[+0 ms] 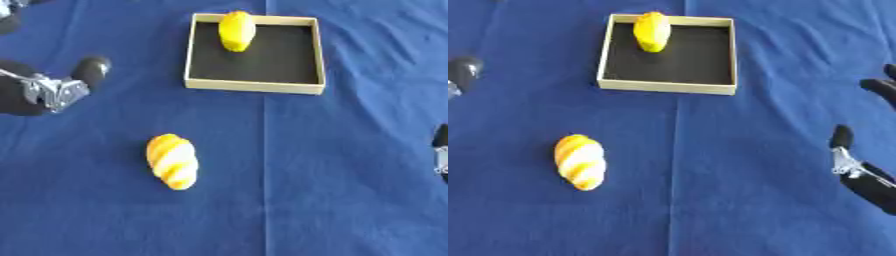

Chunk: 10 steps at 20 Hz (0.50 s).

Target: Pick up objects on the table and place them in the box.

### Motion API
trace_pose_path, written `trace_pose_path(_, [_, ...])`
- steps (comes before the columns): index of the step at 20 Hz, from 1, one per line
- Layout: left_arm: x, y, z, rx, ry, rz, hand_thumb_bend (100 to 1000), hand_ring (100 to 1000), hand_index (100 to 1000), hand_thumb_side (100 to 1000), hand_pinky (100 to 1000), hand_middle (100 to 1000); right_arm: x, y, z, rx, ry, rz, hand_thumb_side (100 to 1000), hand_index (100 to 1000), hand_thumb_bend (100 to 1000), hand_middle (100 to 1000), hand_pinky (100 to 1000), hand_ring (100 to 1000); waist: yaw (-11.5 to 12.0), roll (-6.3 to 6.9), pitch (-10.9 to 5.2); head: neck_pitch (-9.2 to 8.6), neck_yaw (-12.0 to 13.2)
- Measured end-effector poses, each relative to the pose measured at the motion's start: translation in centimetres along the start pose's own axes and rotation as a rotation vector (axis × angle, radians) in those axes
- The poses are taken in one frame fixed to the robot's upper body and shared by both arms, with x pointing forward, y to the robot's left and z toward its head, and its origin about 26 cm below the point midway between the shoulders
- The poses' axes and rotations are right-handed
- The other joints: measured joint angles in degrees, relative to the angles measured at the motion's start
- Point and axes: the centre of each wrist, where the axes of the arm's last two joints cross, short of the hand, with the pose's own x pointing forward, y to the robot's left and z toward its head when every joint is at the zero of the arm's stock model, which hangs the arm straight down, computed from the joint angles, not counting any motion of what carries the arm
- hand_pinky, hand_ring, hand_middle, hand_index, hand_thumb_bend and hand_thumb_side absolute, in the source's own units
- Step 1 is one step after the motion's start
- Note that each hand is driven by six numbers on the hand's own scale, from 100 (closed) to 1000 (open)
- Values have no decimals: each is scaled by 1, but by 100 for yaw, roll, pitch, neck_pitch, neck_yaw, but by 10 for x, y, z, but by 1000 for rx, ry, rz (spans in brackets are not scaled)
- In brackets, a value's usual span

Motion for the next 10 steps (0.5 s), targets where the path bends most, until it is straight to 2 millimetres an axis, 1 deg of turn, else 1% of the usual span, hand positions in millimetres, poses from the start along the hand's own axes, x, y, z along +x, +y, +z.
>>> trace_pose_path(1, [2, 1, -3, -41, -14, -23, 200, 1000, 963, 302, 983, 839, 1, 1, 3, -12, 0, 2, 219, 899, 100, 765, 806, 938, -24, 17, -6, 0, 2])
trace_pose_path(3, [4, 2, -7, -115, -32, -61, 222, 1000, 968, 299, 985, 844, 3, 4, 7, -16, 5, 11, 212, 897, 100, 763, 805, 933, -69, 46, -10, -1, 2])
trace_pose_path(5, [6, 0, -11, -174, -52, -83, 248, 1000, 975, 274, 991, 857, 5, 6, 12, -14, 9, 19, 221, 897, 100, 761, 804, 935, -102, 70, -10, -1, 4])
trace_pose_path(6, [7, -1, -13, -198, -63, -89, 252, 1000, 975, 277, 993, 860, 6, 7, 13, -16, 11, 22, 226, 898, 100, 760, 803, 936, -115, 82, -10, -1, 5])
trace_pose_path(9, [8, -6, -17, -272, -93, -87, 301, 1000, 970, 161, 1000, 868, 8, 10, 17, -24, 24, 21, 248, 900, 100, 755, 800, 943, -134, 111, -10, -1, 2])
trace_pose_path(10, [8, -8, -18, -294, -100, -78, 303, 1000, 968, 160, 1000, 866, 8, 10, 17, -28, 28, 21, 251, 900, 100, 754, 799, 945, -139, 122, -10, -1, -3])
